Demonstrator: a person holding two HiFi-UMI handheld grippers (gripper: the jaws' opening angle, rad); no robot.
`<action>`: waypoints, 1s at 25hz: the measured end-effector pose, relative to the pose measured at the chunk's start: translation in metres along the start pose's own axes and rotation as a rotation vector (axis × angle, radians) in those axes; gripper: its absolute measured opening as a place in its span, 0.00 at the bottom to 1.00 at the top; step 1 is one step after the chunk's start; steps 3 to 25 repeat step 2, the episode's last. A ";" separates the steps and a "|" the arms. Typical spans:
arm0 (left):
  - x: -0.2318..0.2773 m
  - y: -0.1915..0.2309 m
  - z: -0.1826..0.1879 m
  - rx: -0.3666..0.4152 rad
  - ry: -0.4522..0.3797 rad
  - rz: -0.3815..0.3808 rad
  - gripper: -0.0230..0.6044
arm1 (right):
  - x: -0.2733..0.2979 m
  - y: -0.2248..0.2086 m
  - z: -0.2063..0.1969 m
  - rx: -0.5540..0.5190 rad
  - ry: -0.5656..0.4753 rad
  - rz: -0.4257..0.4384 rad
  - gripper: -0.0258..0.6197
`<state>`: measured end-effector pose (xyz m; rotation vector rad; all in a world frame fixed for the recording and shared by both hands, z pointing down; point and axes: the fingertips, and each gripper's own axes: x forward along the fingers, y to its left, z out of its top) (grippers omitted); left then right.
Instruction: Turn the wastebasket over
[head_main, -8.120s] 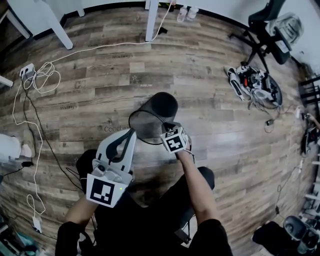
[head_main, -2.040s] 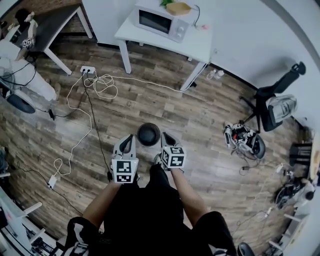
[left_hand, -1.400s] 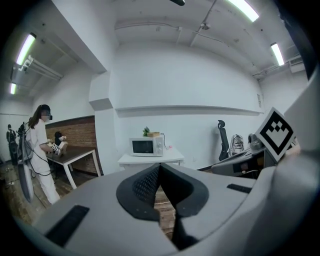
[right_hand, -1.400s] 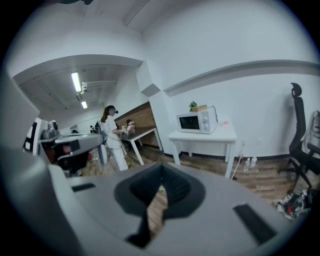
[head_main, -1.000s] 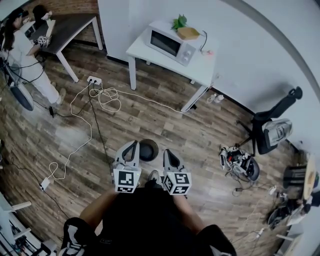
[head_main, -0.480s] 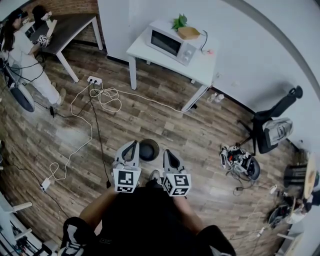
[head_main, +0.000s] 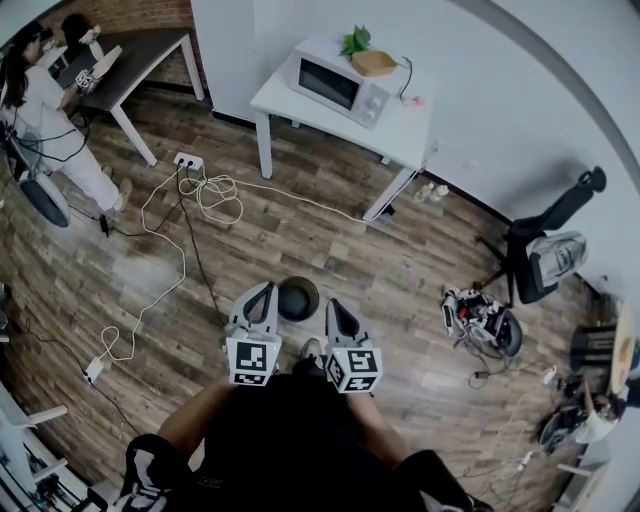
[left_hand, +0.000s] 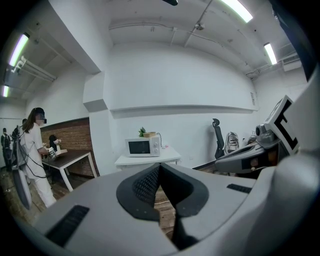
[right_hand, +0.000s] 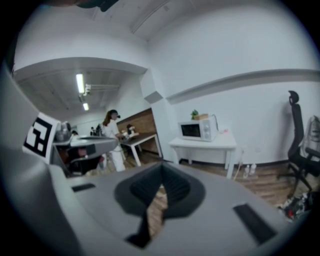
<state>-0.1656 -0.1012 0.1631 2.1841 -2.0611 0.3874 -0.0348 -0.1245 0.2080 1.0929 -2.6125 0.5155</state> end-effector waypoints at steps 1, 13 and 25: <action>0.001 -0.001 0.000 0.000 0.001 0.000 0.09 | 0.000 -0.001 0.000 -0.001 0.001 0.002 0.09; 0.003 -0.002 0.001 0.001 0.002 -0.001 0.09 | 0.001 -0.002 0.001 -0.002 0.001 0.004 0.09; 0.003 -0.002 0.001 0.001 0.002 -0.001 0.09 | 0.001 -0.002 0.001 -0.002 0.001 0.004 0.09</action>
